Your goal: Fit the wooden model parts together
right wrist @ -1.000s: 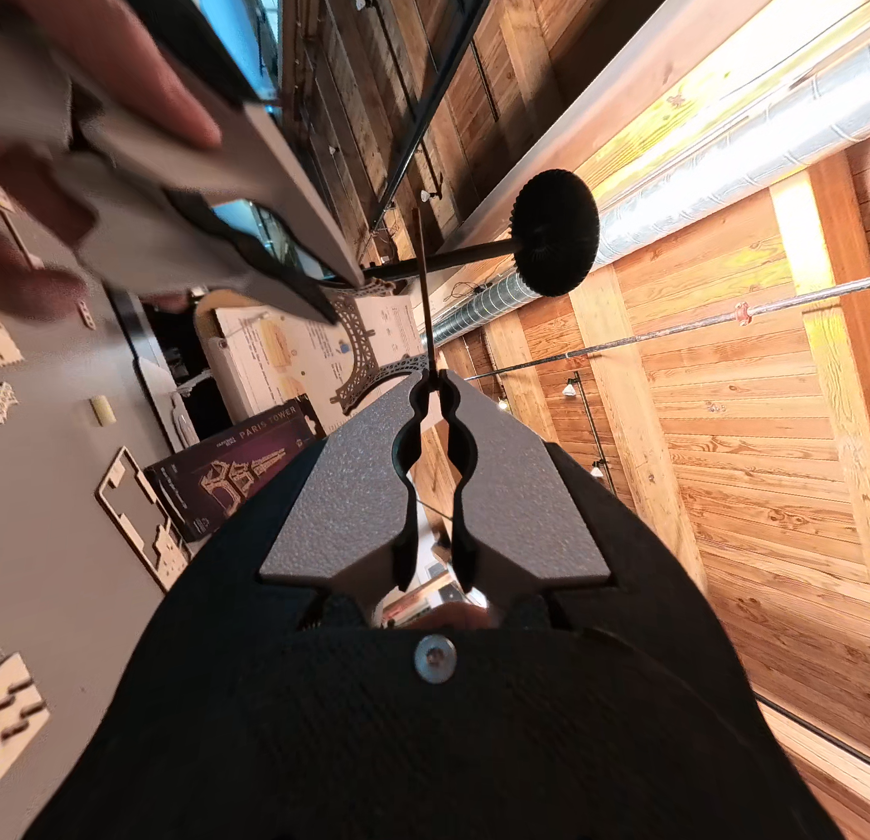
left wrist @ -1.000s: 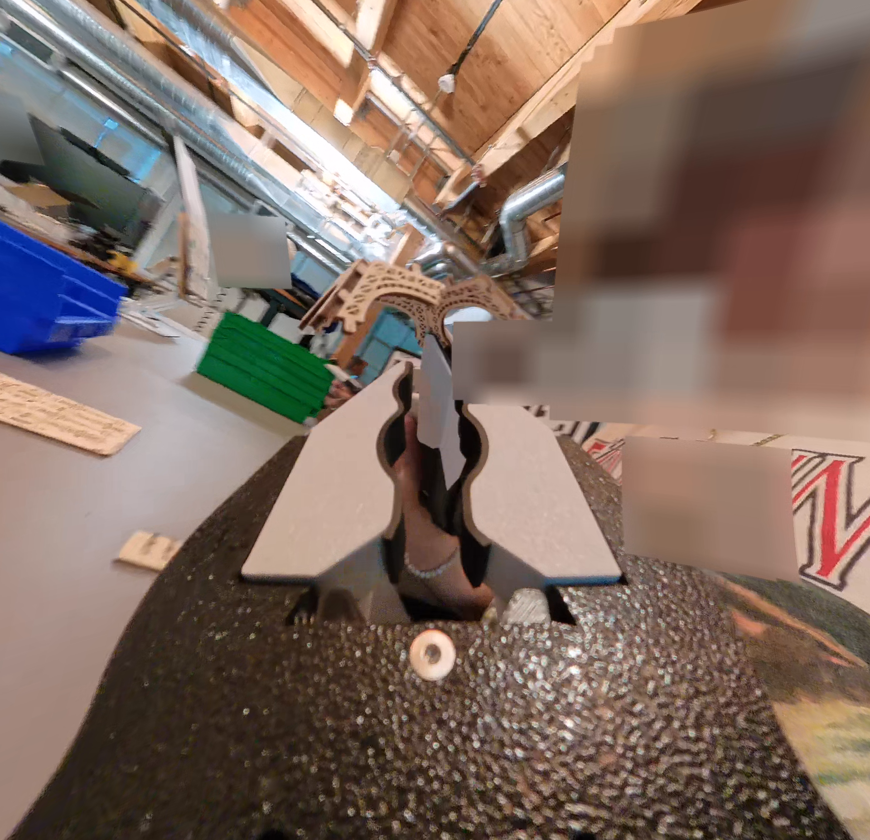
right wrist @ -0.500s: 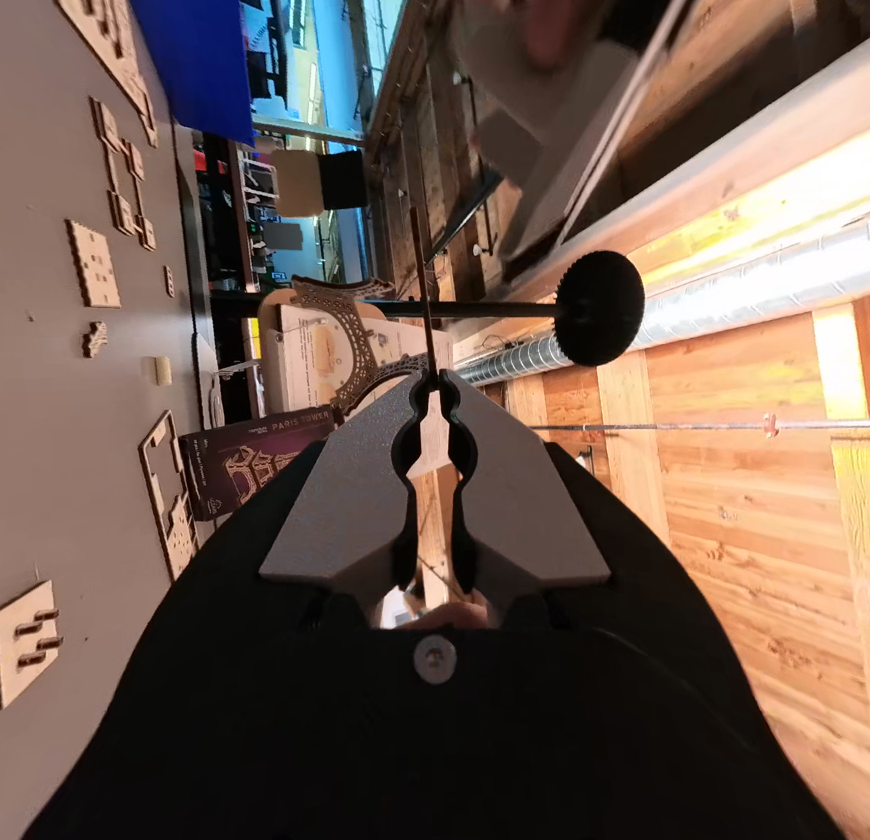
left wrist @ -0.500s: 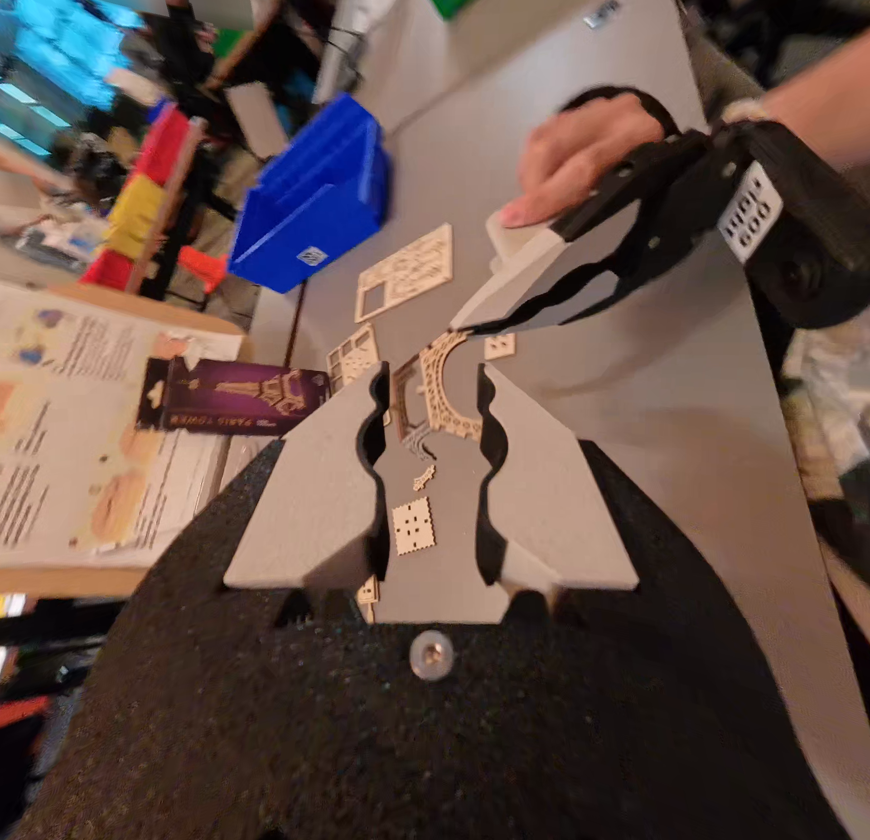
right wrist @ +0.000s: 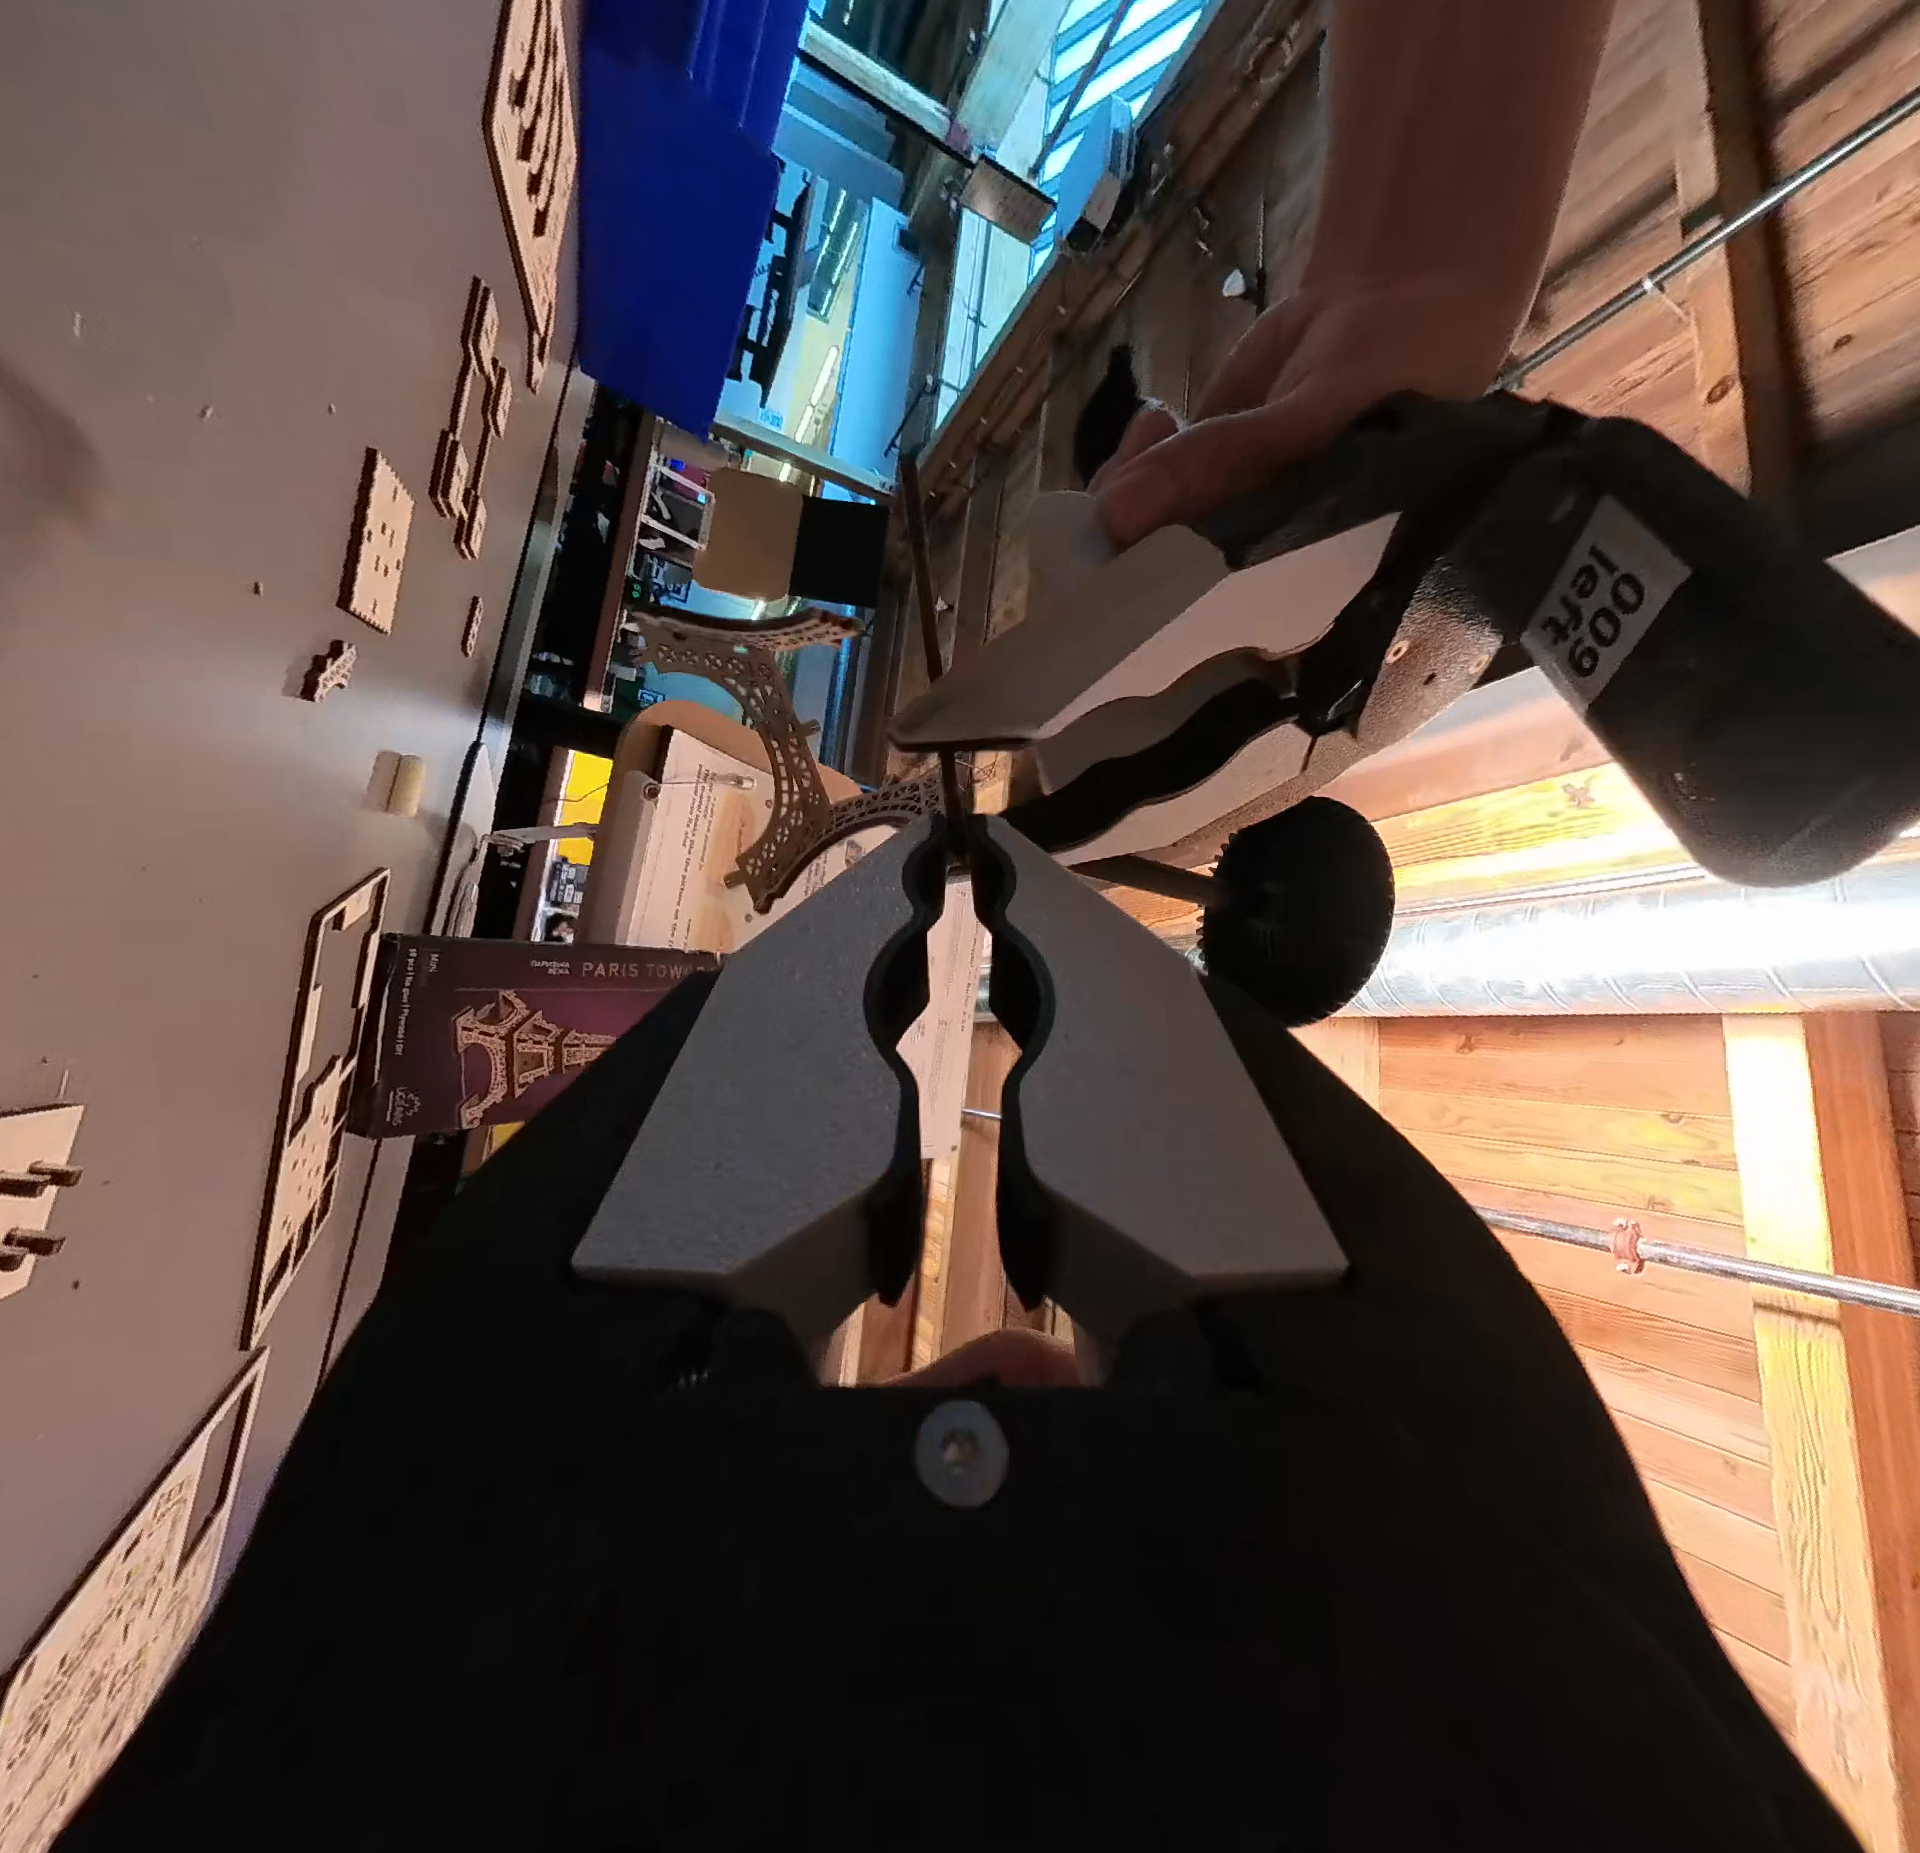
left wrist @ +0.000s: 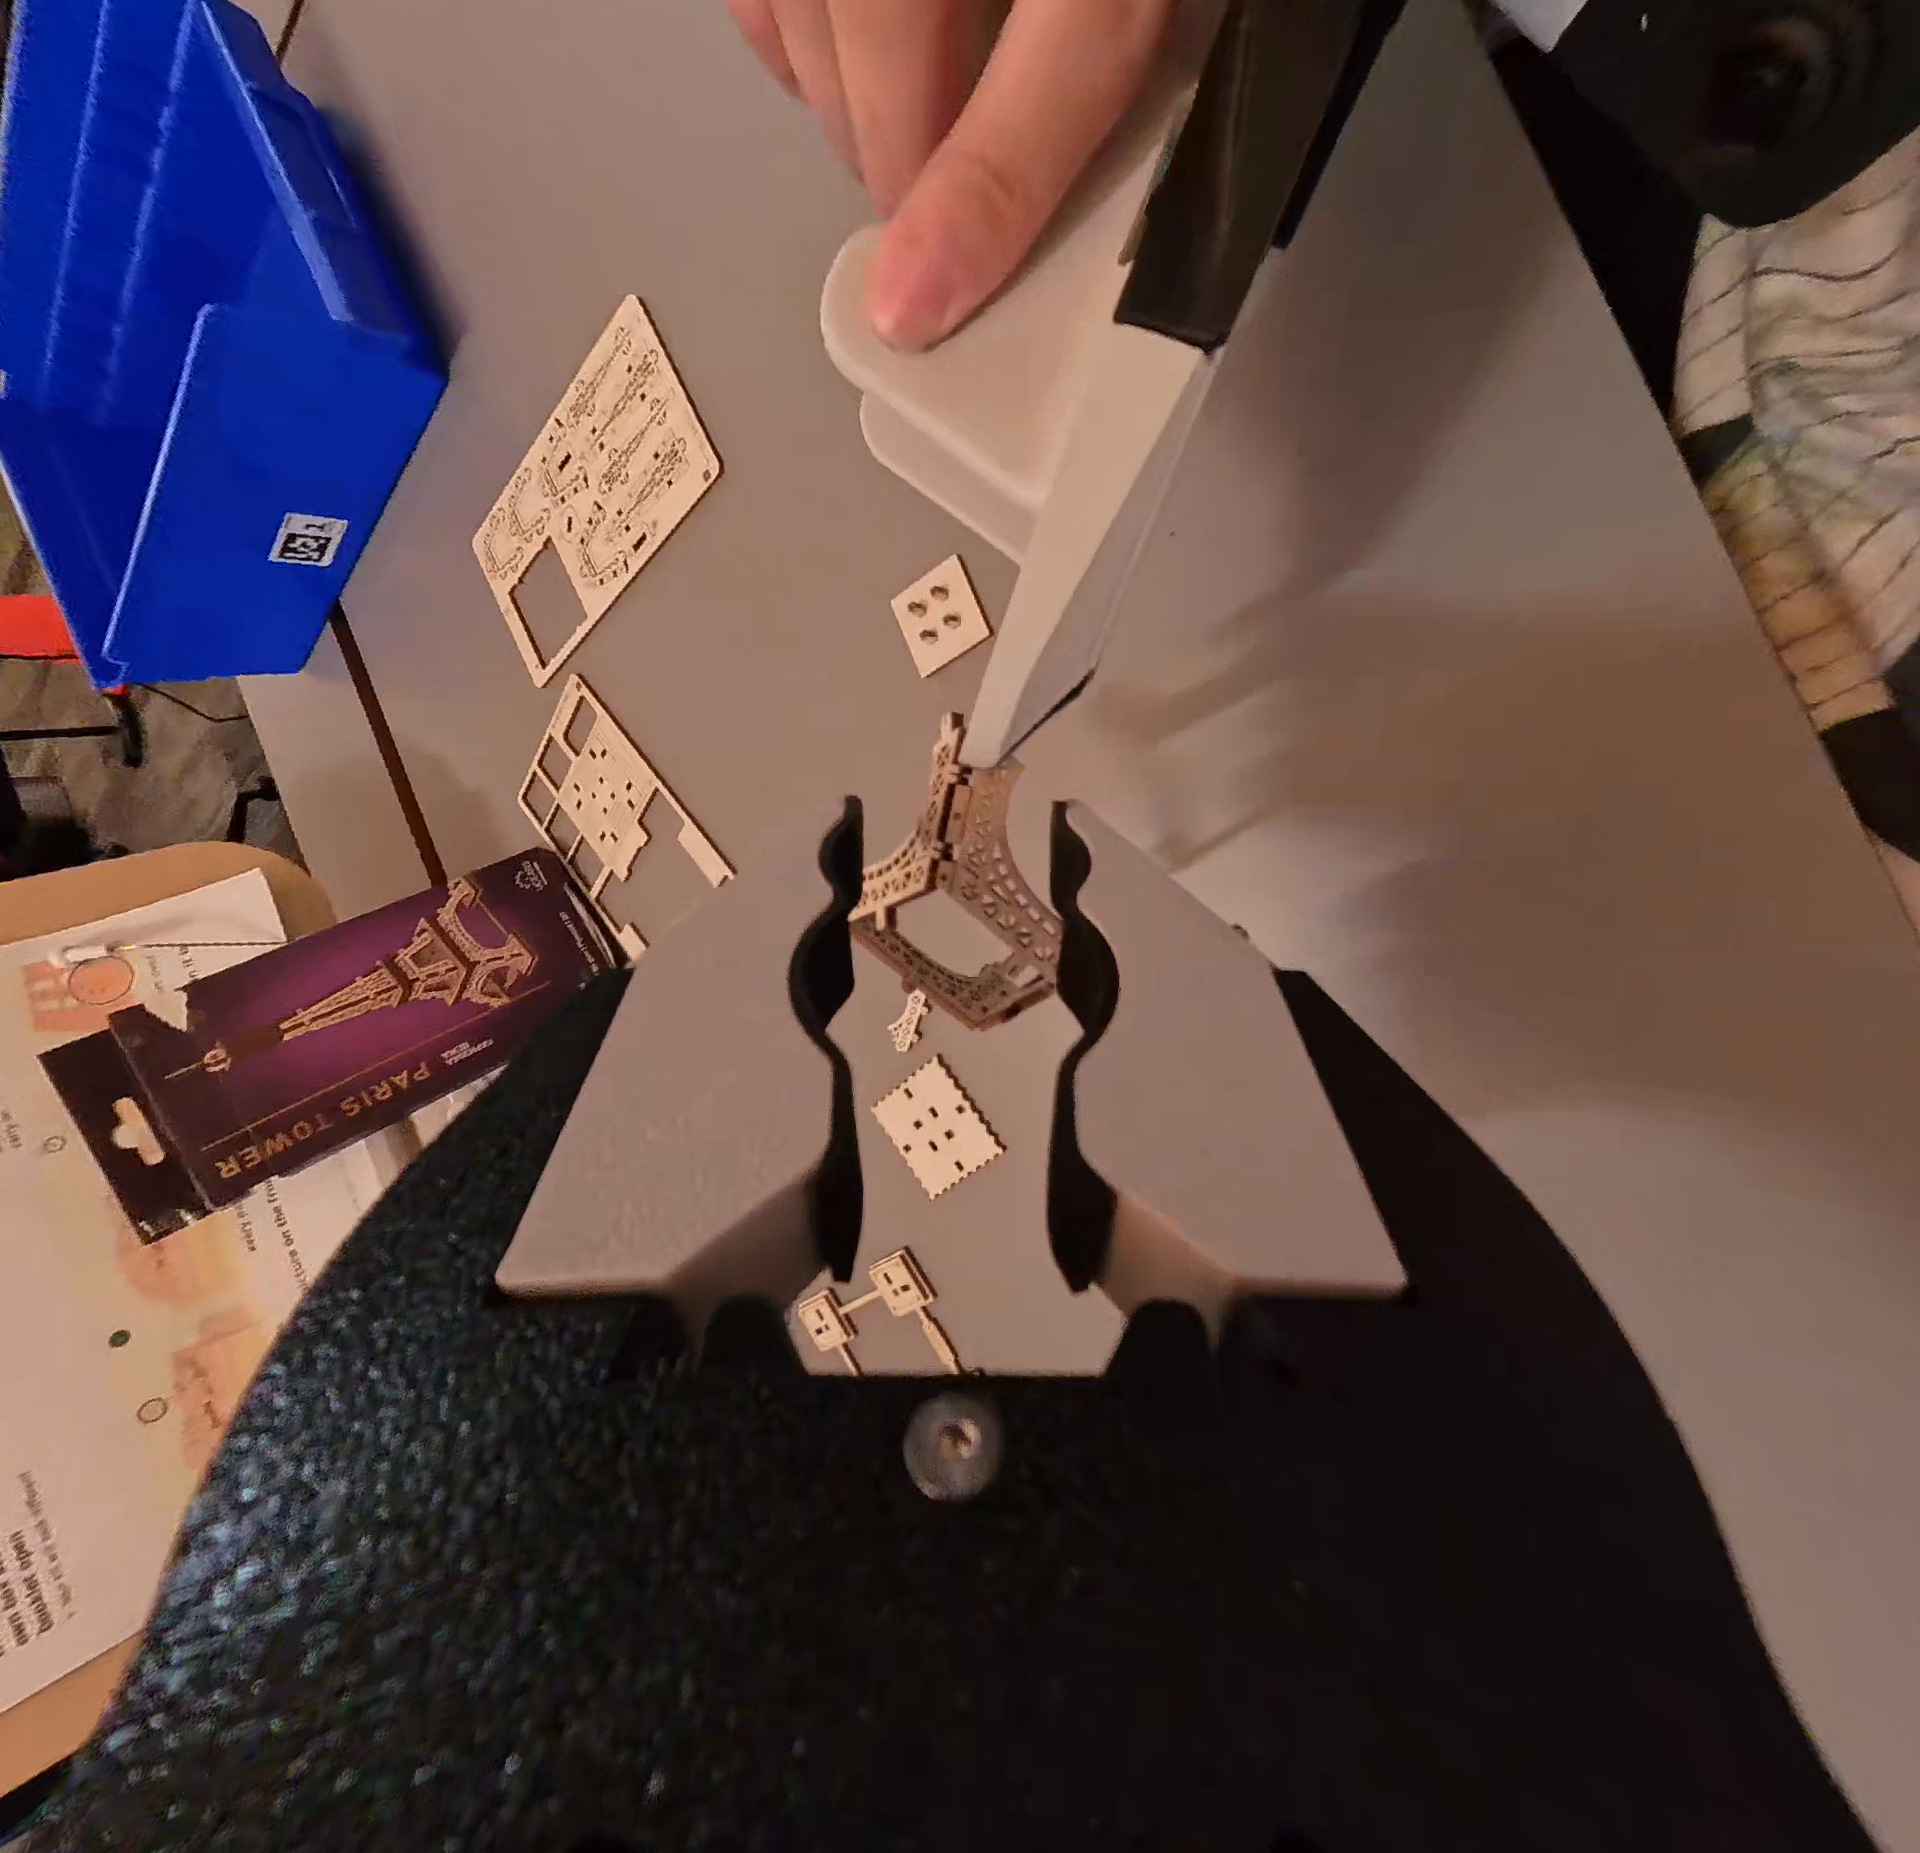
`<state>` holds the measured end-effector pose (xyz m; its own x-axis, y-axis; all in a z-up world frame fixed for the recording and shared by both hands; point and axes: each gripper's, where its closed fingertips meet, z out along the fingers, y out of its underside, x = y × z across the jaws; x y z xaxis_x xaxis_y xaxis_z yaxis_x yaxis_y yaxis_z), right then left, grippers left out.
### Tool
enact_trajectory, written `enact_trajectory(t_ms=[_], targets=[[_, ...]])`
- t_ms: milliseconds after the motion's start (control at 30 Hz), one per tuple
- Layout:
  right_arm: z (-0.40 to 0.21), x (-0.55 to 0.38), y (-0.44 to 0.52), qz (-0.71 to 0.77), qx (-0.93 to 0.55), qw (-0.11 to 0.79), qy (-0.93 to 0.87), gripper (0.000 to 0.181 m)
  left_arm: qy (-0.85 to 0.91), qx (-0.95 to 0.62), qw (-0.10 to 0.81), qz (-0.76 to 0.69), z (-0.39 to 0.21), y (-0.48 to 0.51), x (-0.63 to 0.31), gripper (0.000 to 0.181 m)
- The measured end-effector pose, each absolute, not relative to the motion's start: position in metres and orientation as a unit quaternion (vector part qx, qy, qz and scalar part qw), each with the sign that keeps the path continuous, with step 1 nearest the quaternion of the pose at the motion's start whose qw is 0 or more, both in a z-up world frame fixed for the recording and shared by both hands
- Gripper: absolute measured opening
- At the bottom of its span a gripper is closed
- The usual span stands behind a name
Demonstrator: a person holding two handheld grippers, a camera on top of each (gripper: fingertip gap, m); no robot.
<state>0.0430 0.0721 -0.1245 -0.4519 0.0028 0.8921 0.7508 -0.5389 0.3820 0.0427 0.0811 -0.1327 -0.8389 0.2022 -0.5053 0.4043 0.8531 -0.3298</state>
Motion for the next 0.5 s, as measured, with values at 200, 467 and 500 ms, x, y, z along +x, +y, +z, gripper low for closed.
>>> enact_trajectory(t_ms=[200, 467, 500], targets=[[-0.123, 0.044, 0.072, -0.745, -0.464, 0.269, -0.396, 0.002, 0.933, 0.169, 0.242, -0.205, -0.139, 0.080, 0.046, 0.019], [-0.124, 0.050, 0.072, -0.731, -0.486, 0.297, -0.376, 0.010, 0.923, 0.163, 0.284, -0.200, -0.140, 0.081, 0.059, 0.012], [-0.124, 0.052, 0.071, -0.724, -0.495, 0.306, -0.370, 0.015, 0.923, 0.161, 0.287, -0.199, -0.141, 0.082, 0.060, 0.012]])
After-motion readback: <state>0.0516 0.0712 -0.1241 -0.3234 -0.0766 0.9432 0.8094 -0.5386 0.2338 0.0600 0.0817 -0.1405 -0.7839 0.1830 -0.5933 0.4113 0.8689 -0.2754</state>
